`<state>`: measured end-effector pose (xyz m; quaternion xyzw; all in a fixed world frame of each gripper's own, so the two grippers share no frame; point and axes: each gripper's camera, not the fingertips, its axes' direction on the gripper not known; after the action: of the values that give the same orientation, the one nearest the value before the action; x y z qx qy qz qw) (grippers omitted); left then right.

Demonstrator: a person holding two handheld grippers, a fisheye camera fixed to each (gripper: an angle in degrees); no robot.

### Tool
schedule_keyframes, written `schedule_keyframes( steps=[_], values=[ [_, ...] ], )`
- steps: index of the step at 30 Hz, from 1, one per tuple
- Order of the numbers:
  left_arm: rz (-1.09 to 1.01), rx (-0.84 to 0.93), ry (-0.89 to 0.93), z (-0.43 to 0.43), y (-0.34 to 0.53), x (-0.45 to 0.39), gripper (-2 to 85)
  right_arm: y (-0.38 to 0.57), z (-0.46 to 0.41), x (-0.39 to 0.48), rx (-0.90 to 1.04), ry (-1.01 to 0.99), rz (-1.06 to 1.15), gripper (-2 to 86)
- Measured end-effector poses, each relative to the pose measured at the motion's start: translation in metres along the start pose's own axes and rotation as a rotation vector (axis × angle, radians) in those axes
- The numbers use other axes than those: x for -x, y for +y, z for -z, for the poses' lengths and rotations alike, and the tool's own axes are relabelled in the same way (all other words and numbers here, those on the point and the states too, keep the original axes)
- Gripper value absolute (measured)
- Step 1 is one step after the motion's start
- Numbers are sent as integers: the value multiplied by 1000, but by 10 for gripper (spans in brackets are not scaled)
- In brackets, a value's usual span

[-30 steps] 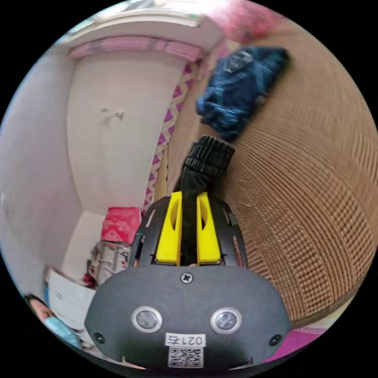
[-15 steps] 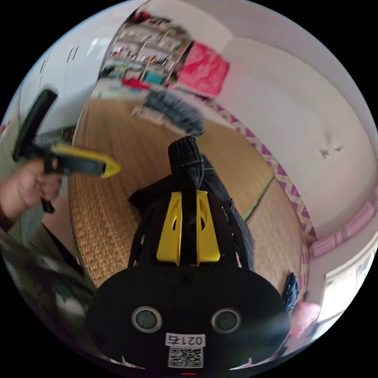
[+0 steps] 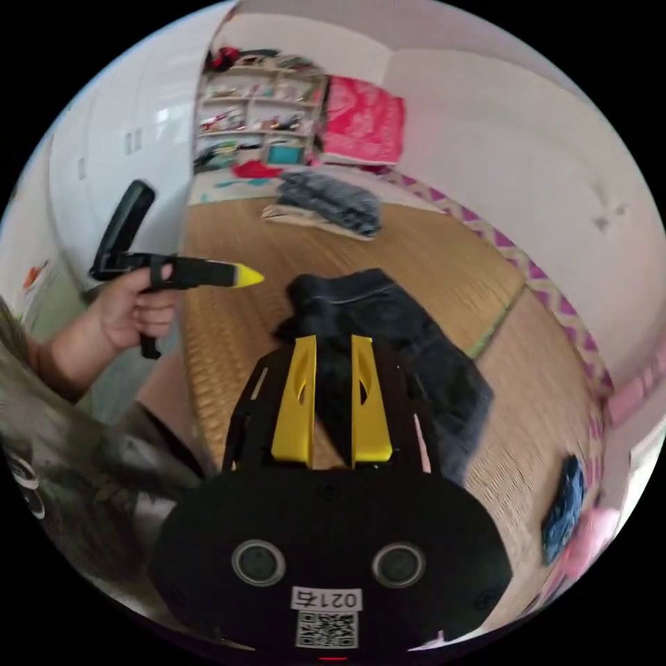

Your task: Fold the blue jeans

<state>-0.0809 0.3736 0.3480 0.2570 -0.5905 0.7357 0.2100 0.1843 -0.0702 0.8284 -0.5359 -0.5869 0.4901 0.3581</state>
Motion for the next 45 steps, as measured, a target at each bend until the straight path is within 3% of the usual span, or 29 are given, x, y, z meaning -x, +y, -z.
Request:
schedule_keyframes(
  steps=[2, 3, 7, 10, 15, 20, 24, 27, 29, 32, 35, 38, 45],
  values=[
    [-66, -8, 42, -32, -14, -20, -10, 33, 0, -45, -36, 263, -178, 60],
    [-78, 7, 48, -43, -17, -24, -9, 42, -5, -57, -21, 295, -221, 57],
    [-21, 376, -216, -160, -2, 9, -9, 125, -83, -115, 164, 85, -430, 37],
    [95, 366, -67, -159, 6, 36, -9, 165, -85, -132, 123, -7, -468, 16],
    [53, 341, -93, -169, 33, 32, -9, 225, -67, -147, 90, 42, -540, -1],
    [177, 312, -8, -171, 54, 54, -7, 293, -98, -189, 181, -206, -642, 12],
    [225, 170, 33, -140, 57, 75, 6, 318, -65, -229, 25, -44, -658, 73],
    [258, 248, 95, -148, 55, 108, 113, 345, -111, -296, 89, -190, -719, 123],
    [286, 387, 160, -176, 58, 137, 164, 377, -172, -351, 134, -456, -823, 140],
    [310, 520, 230, -216, 73, 158, 171, 419, -250, -399, 149, -803, -972, 145],
    [354, 568, 326, -250, 88, 164, 156, 444, -301, -419, 121, -960, -1026, 133],
    [410, 569, 263, -270, 107, 168, 116, 443, -334, -417, 154, -972, -956, 114],
    [425, 428, 388, -265, 147, 168, 68, 452, -334, -406, 117, -927, -888, 52]
  ],
)
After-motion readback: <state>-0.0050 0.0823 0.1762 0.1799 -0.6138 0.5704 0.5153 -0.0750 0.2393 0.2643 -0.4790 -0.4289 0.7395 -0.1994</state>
